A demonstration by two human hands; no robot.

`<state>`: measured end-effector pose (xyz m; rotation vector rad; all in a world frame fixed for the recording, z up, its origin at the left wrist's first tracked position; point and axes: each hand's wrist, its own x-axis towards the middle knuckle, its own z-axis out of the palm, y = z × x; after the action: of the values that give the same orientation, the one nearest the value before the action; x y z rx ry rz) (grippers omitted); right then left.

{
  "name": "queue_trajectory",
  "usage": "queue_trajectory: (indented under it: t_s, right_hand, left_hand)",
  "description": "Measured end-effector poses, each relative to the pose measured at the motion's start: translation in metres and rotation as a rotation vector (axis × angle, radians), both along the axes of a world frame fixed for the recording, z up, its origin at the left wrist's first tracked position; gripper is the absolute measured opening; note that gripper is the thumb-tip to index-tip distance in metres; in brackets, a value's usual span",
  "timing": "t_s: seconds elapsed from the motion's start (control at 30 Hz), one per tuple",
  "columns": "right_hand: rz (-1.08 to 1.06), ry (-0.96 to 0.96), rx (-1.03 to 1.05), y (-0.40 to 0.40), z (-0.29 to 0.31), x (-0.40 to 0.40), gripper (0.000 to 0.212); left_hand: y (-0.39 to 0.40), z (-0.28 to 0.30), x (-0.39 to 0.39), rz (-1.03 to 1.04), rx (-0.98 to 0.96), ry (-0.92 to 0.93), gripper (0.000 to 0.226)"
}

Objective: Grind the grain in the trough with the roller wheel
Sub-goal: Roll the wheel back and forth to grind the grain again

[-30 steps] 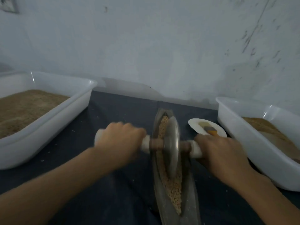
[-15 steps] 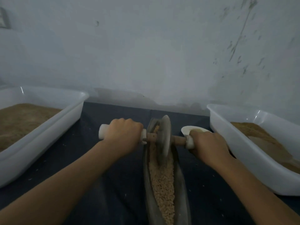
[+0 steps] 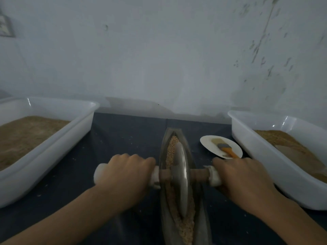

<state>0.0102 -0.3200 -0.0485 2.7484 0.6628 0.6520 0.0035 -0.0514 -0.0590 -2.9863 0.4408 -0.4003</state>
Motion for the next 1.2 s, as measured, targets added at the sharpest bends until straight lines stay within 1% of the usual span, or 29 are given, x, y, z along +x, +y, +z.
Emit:
queue_trajectory:
  t_s: [0.07,0.1,0.23,0.33,0.47,0.5,0.57,0.67,0.7,0.77,0.83,0.87,0.97,1.03,1.13,1.17,1.2]
  right_hand:
    - [-0.094,0.027,-0.009,0.005,-0.002,0.024,0.029]
    - [-0.115,0.044,0.012,0.006,-0.003,0.038,0.024]
    - [-0.152,0.059,0.062,0.015,0.002,0.078,0.017]
    - [-0.167,0.063,0.051,0.014,0.001,0.077,0.021]
    - [-0.145,0.066,0.060,-0.001,-0.016,0.032,0.031]
    - [-0.155,0.112,0.065,-0.005,-0.018,0.020,0.036]
    - [-0.179,0.246,0.055,-0.009,-0.018,0.000,0.038]
    - [-0.203,0.294,0.009,-0.009,-0.011,-0.010,0.035]
    - [-0.206,0.275,-0.008,-0.007,-0.009,-0.010,0.035]
    - [-0.176,0.150,-0.020,-0.002,-0.006,0.001,0.033]
    - [-0.139,0.018,-0.041,0.004,-0.003,0.023,0.026]
    - [-0.127,-0.009,-0.051,0.008,0.000,0.035,0.025]
    - [-0.125,-0.048,-0.077,0.019,0.008,0.067,0.027]
    - [-0.137,-0.064,-0.063,0.021,0.009,0.075,0.027]
    - [-0.109,-0.019,-0.005,0.013,0.001,0.058,0.026]
    - [-0.094,-0.040,-0.027,0.010,-0.002,0.045,0.030]
    - [-0.062,-0.064,-0.034,0.006,-0.005,0.031,0.038]
  left_hand:
    - [-0.003,0.001,0.024,0.023,-0.008,-0.034,0.029]
    - [-0.004,0.002,0.039,0.028,-0.007,-0.045,0.027]
    - [-0.005,0.014,0.082,0.017,-0.024,-0.019,0.009]
    - [-0.005,0.013,0.077,0.030,-0.023,-0.031,0.010]
    - [-0.007,0.008,0.031,0.001,0.059,-0.058,0.030]
    - [-0.008,0.009,0.019,-0.008,0.073,-0.064,0.033]
    - [-0.008,0.010,0.003,-0.046,0.105,-0.087,0.037]
    - [-0.006,0.010,0.000,-0.083,0.118,-0.115,0.037]
    - [-0.005,0.009,0.005,-0.075,0.103,-0.119,0.036]
    - [-0.003,0.005,0.022,-0.039,0.056,-0.102,0.031]
    - [0.000,-0.001,0.042,-0.006,0.013,-0.072,0.027]
    - [0.002,-0.004,0.053,0.008,-0.009,-0.064,0.025]
    - [0.004,-0.007,0.075,0.031,-0.084,-0.052,0.024]
    - [0.003,-0.006,0.077,0.028,-0.085,-0.053,0.022]
    - [0.001,-0.001,0.058,0.020,-0.026,-0.070,0.025]
    - [0.001,0.001,0.047,0.014,-0.003,-0.073,0.026]
    - [0.001,0.002,0.034,0.005,0.018,-0.067,0.026]
